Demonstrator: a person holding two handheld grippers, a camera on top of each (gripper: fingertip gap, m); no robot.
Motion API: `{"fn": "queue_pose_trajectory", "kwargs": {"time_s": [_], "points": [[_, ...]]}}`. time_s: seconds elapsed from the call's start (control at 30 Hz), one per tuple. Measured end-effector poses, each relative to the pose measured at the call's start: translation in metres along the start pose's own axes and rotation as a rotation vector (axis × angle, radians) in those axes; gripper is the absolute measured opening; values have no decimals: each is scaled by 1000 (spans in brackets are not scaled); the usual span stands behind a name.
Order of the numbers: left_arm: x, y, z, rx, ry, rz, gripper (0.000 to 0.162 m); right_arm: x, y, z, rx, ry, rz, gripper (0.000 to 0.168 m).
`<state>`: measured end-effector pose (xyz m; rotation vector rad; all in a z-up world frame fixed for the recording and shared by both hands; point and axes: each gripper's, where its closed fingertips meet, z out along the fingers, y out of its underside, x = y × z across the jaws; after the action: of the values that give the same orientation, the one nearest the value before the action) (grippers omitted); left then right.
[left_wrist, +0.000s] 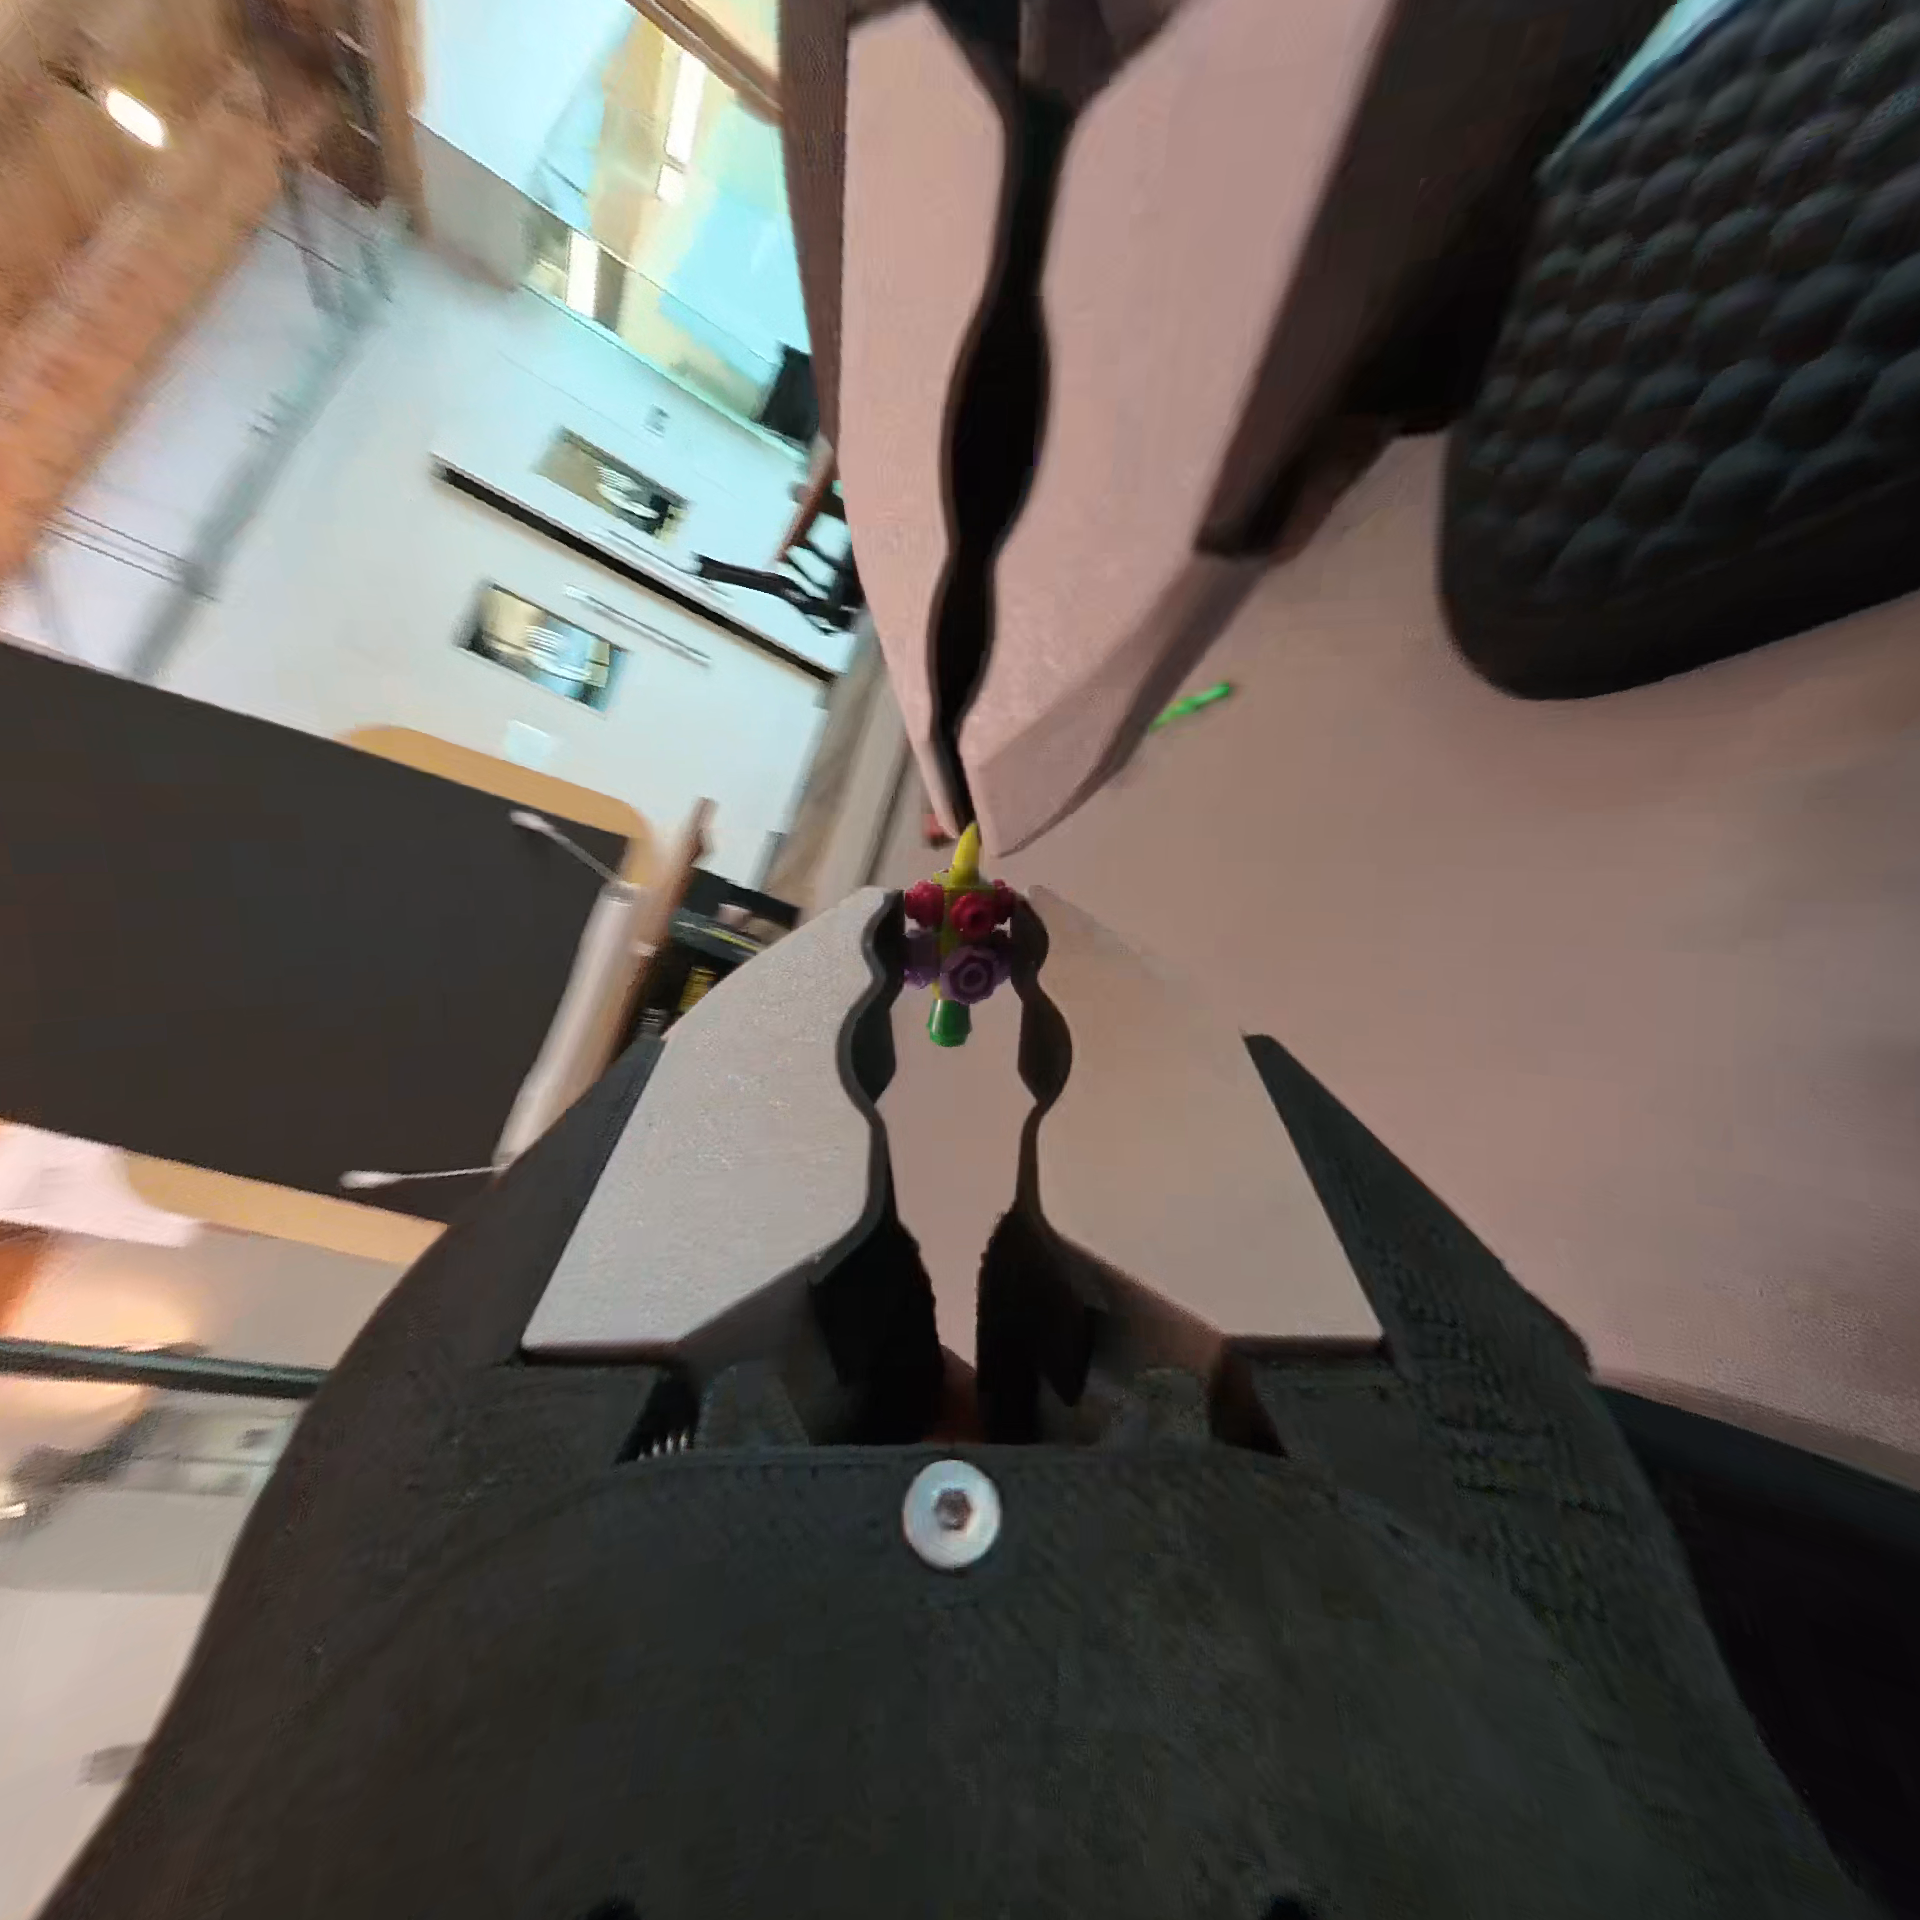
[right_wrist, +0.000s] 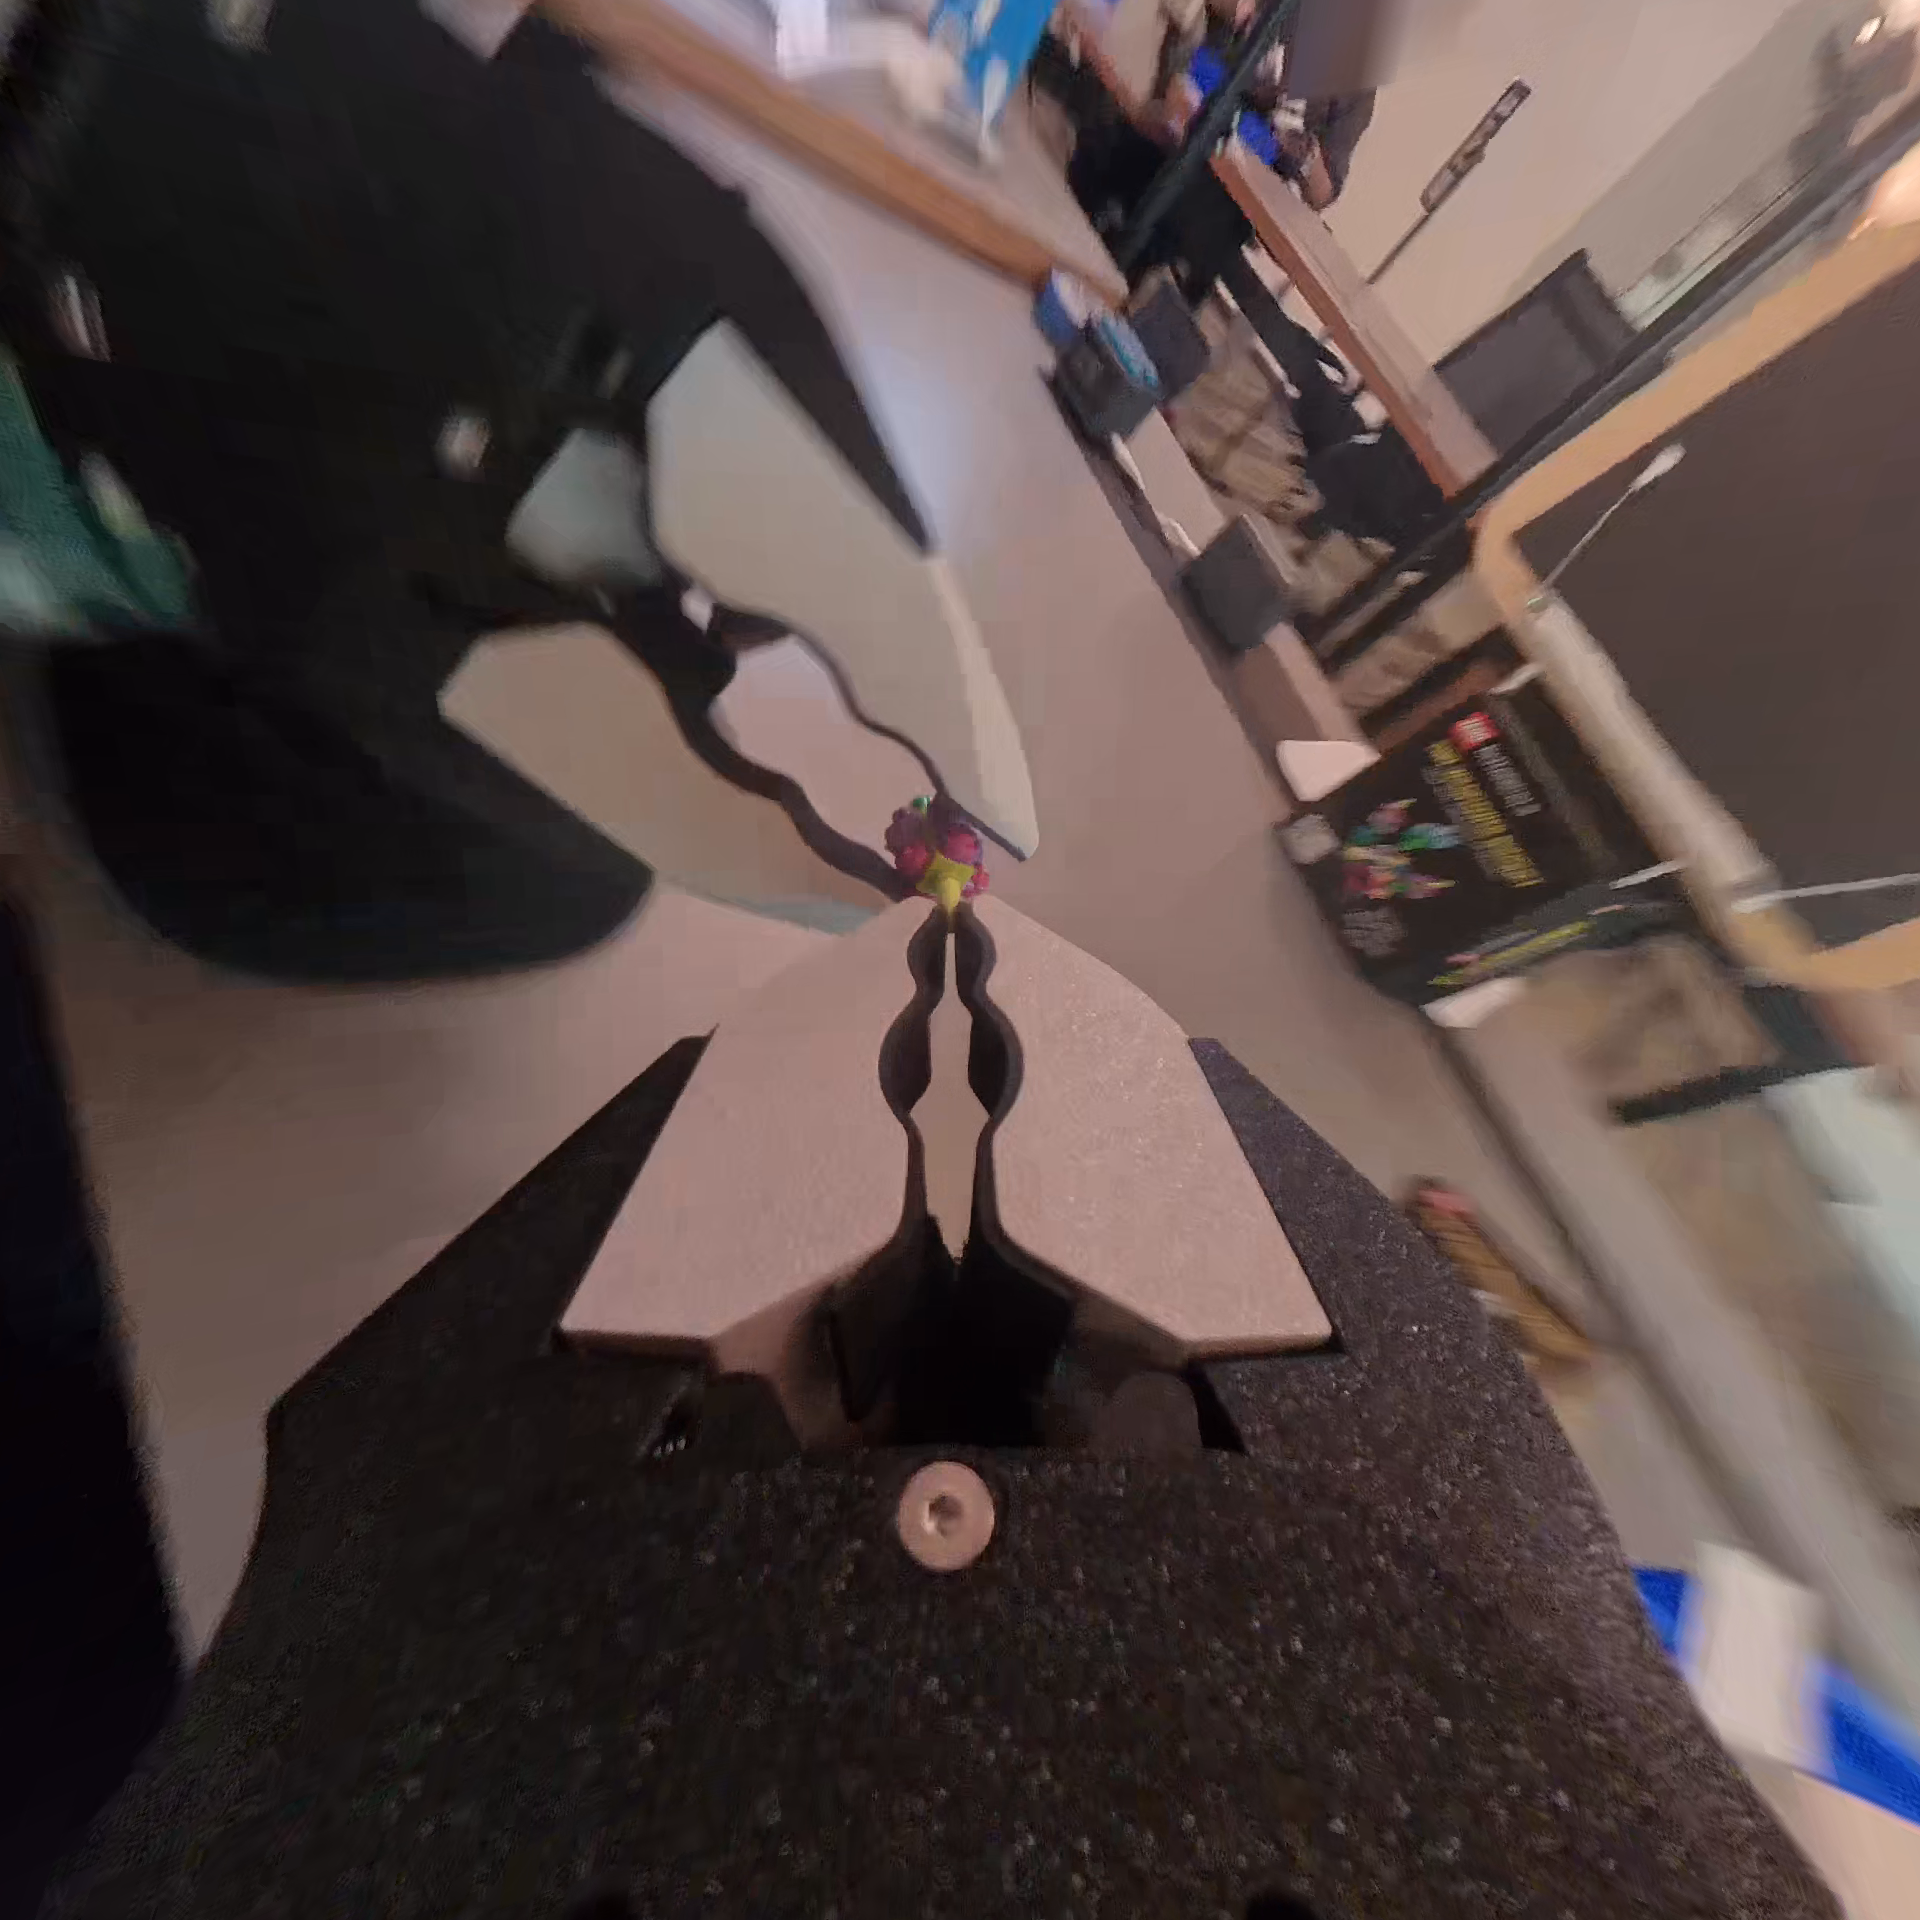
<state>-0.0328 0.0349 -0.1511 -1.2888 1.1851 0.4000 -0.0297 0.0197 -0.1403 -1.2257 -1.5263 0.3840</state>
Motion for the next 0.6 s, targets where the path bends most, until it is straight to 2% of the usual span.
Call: {"fn": "queue_pose_trajectory", "kwargs": {"time_s": [0.1, 0.2, 0.27, 0.37, 0.43, 0.47, 0.53, 0.6], "points": [[-12, -9, -3, 30, -126, 93, 20, 3, -10, -6, 181, -153, 385, 2], [-15, -10, -3, 23, -174, 139, 20, 3, -9, -7, 232, -196, 521, 1], [-10, -7, 1, 39, -95, -18, 20, 5, -5, -6, 207, -133, 441, 1], [-4, -2, 5, 32, 32, -233, 19, 7, -1, -5, 93, 20, 161, 2], [-16, 49, 1, -199, -30, -195, 20, 17, -13, -22, 146, 72, 141, 1], [-22, 67, -6, -227, -55, -209, 20, 26, -16, -34, 182, 90, 176, 1], [-34, 61, -16, -47, -72, -396, 20, 44, -3, -51, 146, 127, 220, 2], [-47, 40, -21, 138, -83, -570, 20, 76, 24, -69, 19, 280, 207, 2]]}}
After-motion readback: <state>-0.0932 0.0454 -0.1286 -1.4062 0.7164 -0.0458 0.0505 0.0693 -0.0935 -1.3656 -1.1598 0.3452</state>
